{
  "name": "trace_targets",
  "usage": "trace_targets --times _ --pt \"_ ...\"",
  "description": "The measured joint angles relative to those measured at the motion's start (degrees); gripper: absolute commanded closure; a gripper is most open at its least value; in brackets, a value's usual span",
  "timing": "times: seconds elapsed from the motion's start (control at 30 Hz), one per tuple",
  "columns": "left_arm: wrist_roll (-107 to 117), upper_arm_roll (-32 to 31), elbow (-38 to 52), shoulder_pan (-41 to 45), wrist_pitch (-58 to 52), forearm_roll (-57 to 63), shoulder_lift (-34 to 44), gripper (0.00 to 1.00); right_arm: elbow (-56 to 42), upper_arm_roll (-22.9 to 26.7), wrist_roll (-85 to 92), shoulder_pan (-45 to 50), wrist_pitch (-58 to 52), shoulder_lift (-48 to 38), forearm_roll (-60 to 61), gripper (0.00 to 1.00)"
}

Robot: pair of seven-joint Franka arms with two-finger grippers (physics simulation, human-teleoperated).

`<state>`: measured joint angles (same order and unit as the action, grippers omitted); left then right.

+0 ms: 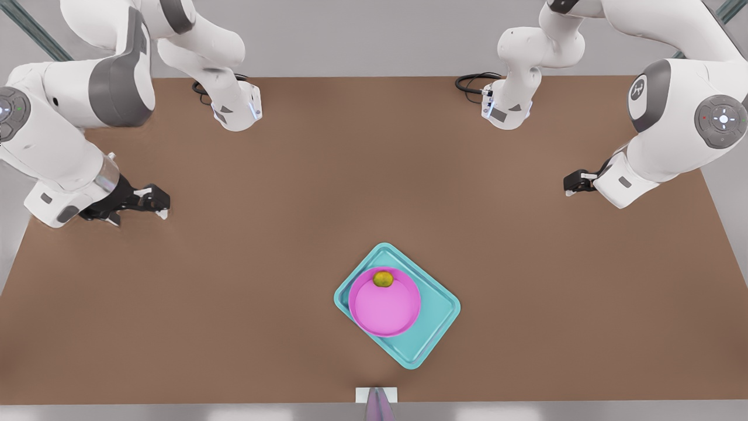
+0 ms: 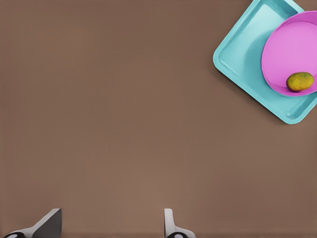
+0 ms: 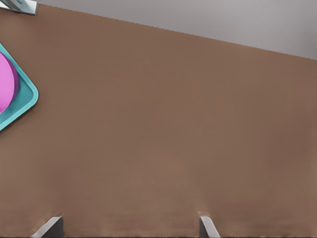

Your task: Place the orange on the plate with the left arm and the plate on the tray with the right arm

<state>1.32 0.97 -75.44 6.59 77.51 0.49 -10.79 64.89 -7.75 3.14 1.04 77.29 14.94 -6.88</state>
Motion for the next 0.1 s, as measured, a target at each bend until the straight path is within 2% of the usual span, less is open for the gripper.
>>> trace_targets --times 0.1 --pt "0.0 0.0 0.0 -0.07 0.0 0.01 -0.04 0.0 7.25 -0.05 0.71 -0.72 -5.33 -5.06 -2.53 0.0"
